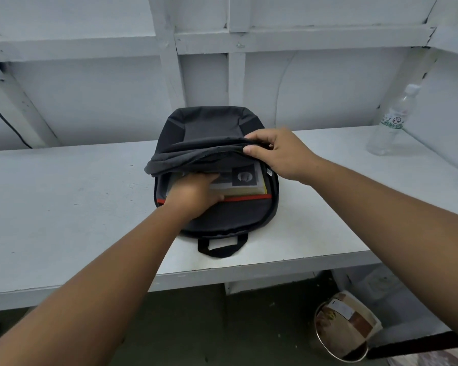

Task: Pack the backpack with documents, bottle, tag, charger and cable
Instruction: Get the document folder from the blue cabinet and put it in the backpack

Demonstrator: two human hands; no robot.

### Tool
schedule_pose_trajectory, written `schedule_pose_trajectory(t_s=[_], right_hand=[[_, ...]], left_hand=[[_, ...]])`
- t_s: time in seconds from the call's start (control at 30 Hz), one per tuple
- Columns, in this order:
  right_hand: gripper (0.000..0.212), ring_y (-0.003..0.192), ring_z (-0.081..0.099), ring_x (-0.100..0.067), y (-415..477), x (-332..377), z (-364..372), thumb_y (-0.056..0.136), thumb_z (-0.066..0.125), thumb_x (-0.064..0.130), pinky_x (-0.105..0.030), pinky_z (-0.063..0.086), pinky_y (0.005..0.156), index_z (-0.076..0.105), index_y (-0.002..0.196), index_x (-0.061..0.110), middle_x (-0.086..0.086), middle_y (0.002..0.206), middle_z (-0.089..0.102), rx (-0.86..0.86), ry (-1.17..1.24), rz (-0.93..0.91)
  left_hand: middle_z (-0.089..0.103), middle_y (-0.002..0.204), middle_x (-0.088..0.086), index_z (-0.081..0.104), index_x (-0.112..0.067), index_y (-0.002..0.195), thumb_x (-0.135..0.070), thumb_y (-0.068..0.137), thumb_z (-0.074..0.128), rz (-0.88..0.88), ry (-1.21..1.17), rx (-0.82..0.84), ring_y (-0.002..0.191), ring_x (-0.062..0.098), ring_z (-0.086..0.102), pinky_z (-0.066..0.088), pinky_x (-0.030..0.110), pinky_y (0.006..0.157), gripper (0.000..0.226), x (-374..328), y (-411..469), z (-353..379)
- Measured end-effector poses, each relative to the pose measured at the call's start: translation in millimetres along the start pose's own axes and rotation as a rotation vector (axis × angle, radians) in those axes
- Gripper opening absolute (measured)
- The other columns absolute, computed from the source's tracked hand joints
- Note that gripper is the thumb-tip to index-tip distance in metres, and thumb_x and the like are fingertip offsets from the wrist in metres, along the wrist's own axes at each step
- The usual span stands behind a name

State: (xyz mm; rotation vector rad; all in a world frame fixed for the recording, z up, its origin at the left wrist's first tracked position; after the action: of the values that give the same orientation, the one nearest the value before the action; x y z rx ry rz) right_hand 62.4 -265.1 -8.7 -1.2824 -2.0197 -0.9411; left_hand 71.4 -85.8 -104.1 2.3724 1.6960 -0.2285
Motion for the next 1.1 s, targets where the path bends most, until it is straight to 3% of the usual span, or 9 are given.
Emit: schedule_pose_trajectory(t_s=[0.1, 0.17, 0.3, 0.37, 0.47, 0.63, 0.8, 0.93, 1.1], right_hand=[[0.012, 0.089, 0.069, -0.002, -6.8, -4.8, 3.3, 0.096, 0.066, 0.028, -0.019, 0.052, 0.08, 0.075, 0.104, 0.029, 0.016, 0.093, 0.075, -0.018, 0.037, 0.0], [0.011, 0.089, 0.068, 0.0, -13.2, -9.6, 6.9, 0.096, 0.066, 0.026, -0.014, 0.051, 0.08, 0.074, 0.103, 0.029, 0.018, 0.094, 0.074, -0.028, 0.045, 0.002], [0.017, 0.097, 0.062, 0.009, -35.9, -22.3, 25.7, 0.093, 0.068, 0.025, -0.013, 0.046, 0.088, 0.069, 0.104, 0.039, 0.027, 0.098, 0.07, -0.027, -0.049, 0.008], [0.026, 0.113, 0.059, 0.006, -54.6, -34.1, 42.9, 0.094, 0.068, 0.022, -0.021, 0.043, 0.102, 0.07, 0.117, 0.035, 0.024, 0.115, 0.067, -0.015, -0.086, 0.021], [0.039, 0.142, 0.035, -0.002, -89.4, -62.1, 78.9, 0.099, 0.062, 0.019, -0.032, 0.017, 0.125, 0.06, 0.137, 0.03, 0.015, 0.142, 0.055, 0.086, -0.204, 0.07], [0.044, 0.152, 0.019, -0.008, -110.5, -69.9, 103.4, 0.102, 0.054, 0.013, -0.03, -0.001, 0.126, 0.053, 0.144, 0.025, 0.01, 0.153, 0.047, 0.054, -0.297, 0.0], [0.043, 0.151, 0.019, -0.002, -106.9, -72.9, 98.2, 0.101, 0.058, 0.019, -0.034, 0.003, 0.127, 0.055, 0.141, 0.032, 0.016, 0.153, 0.046, 0.068, -0.22, 0.061], [0.035, 0.142, 0.015, 0.016, -106.4, -74.1, 90.7, 0.096, 0.066, 0.026, -0.024, 0.011, 0.121, 0.064, 0.127, 0.041, 0.033, 0.142, 0.043, 0.005, -0.043, 0.136], [0.024, 0.112, 0.062, 0.007, -92.8, -70.4, 48.5, 0.098, 0.063, 0.022, -0.03, 0.051, 0.103, 0.07, 0.111, 0.041, 0.025, 0.114, 0.071, -0.147, 0.174, 0.193]], left_hand=[[0.078, 0.103, -0.005, 0.076, -0.026, 0.114, -0.047, 0.09, 0.068, 0.162, -0.081, -0.185, 0.095, 0.018, 0.071, 0.059, 0.037, 0.079, 0.032, -21.2, -44.3, -37.5], [0.073, 0.082, -0.009, 0.077, -0.024, 0.092, -0.044, 0.094, 0.059, 0.25, -0.13, -0.387, 0.073, 0.01, 0.066, 0.054, 0.028, 0.064, 0.027, -30.2, -75.9, -65.8], [0.068, 0.107, 0.001, 0.069, -0.016, 0.11, -0.026, 0.094, 0.064, 0.212, -0.209, -0.669, 0.099, 0.015, 0.059, 0.047, 0.026, 0.086, 0.02, -11.2, -99.4, -96.3], [0.069, 0.127, 0.004, 0.068, -0.015, 0.125, -0.026, 0.096, 0.066, 0.142, -0.196, -0.56, 0.117, 0.02, 0.06, 0.045, 0.032, 0.101, 0.031, 5.1, -92.4, -77.8], [0.068, 0.136, 0.002, 0.067, -0.018, 0.135, -0.037, 0.099, 0.06, 0.121, -0.113, -0.27, 0.127, 0.02, 0.062, 0.043, 0.035, 0.11, 0.041, 18.5, -95.0, -16.2], [0.063, 0.144, 0.003, 0.063, -0.018, 0.14, -0.039, 0.1, 0.061, 0.099, -0.081, -0.183, 0.136, 0.022, 0.055, 0.03, 0.032, 0.117, 0.045, 32.8, -110.8, 32.9], [0.062, 0.144, 0.003, 0.062, -0.018, 0.14, -0.037, 0.1, 0.062, 0.039, -0.166, -0.196, 0.136, 0.02, 0.054, 0.03, 0.031, 0.118, 0.045, 32.1, -110.4, 29.2], [0.064, 0.14, 0.001, 0.061, -0.019, 0.141, -0.035, 0.1, 0.062, -0.034, -0.303, -0.213, 0.132, 0.018, 0.056, 0.042, 0.037, 0.115, 0.044, 31.2, -114.0, 23.8], [0.074, 0.114, -0.007, 0.072, -0.021, 0.124, -0.029, 0.1, 0.063, -0.107, -0.451, -0.305, 0.101, 0.005, 0.066, 0.056, 0.025, 0.09, 0.027, 22.8, -100.4, -6.3]])
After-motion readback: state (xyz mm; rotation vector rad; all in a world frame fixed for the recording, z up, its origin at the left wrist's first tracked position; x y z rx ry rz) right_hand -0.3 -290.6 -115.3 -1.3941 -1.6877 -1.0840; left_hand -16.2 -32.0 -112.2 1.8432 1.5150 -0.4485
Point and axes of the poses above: each hand's wrist, its own y-axis towards the middle knuckle, its own z-axis out of the palm, x = y × z, the point moved 9 cm from there along y, towards the middle knuckle
